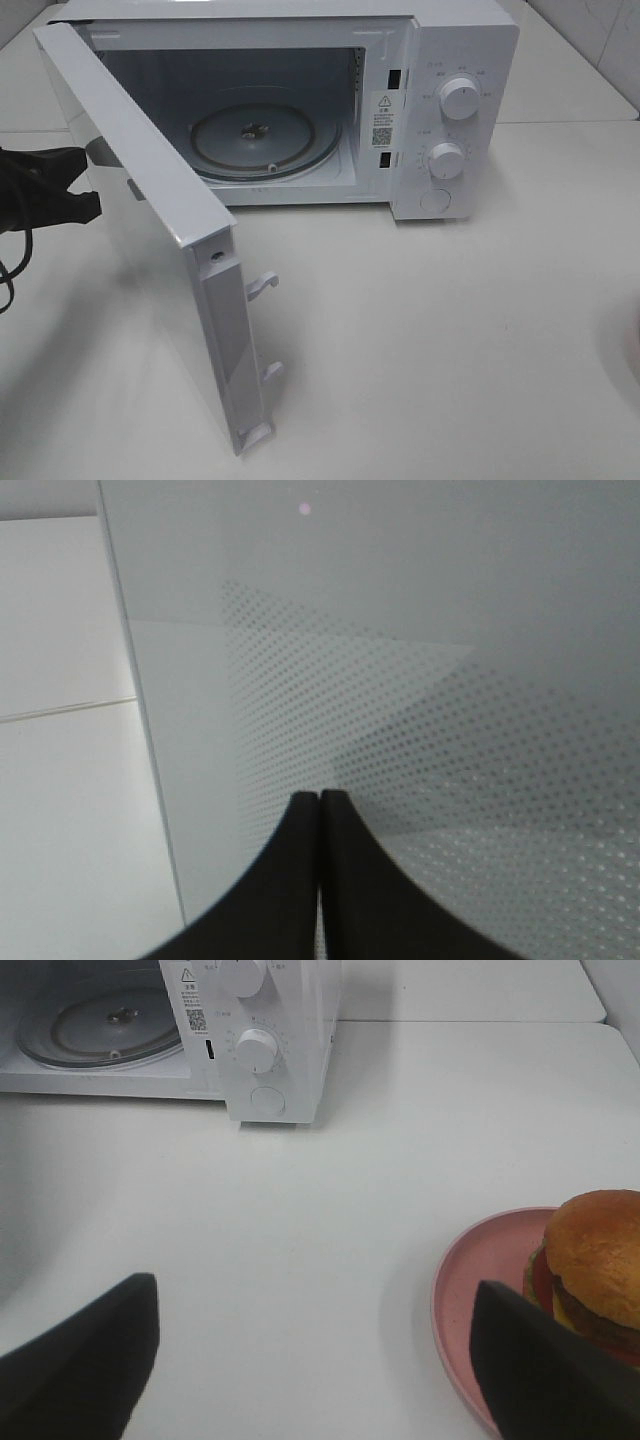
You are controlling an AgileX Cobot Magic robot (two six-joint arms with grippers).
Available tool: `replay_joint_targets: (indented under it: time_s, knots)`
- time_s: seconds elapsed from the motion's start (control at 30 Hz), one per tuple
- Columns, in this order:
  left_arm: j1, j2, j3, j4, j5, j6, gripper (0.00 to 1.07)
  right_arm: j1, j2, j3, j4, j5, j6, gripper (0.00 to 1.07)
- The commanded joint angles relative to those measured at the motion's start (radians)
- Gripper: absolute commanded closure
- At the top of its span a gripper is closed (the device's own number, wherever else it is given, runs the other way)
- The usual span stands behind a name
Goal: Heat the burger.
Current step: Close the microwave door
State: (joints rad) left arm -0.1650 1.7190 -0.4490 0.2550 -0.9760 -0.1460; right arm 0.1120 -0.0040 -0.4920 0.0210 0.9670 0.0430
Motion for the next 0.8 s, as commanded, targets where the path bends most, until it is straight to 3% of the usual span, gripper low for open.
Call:
replay_joint_targets:
  time_s: [0.03,0.37,0.8]
  knots:
    - [-0.024,0.008,-0.028,-0.008,0.016,0.001,1.07,-0.007,-0.03,0.002,0.001,-0.009,0.006,0.32]
    - [-0.103,0.029,-0.152,-0.018,0.135,0.001,1.07,-0.007,-0.03,0.002,0.001,-0.009,0.006,0.32]
    - [-0.18,0.103,-0.272,-0.06,0.162,-0.003,1.07,-0.007,-0.03,0.002,0.001,-0.009,0.006,0.32]
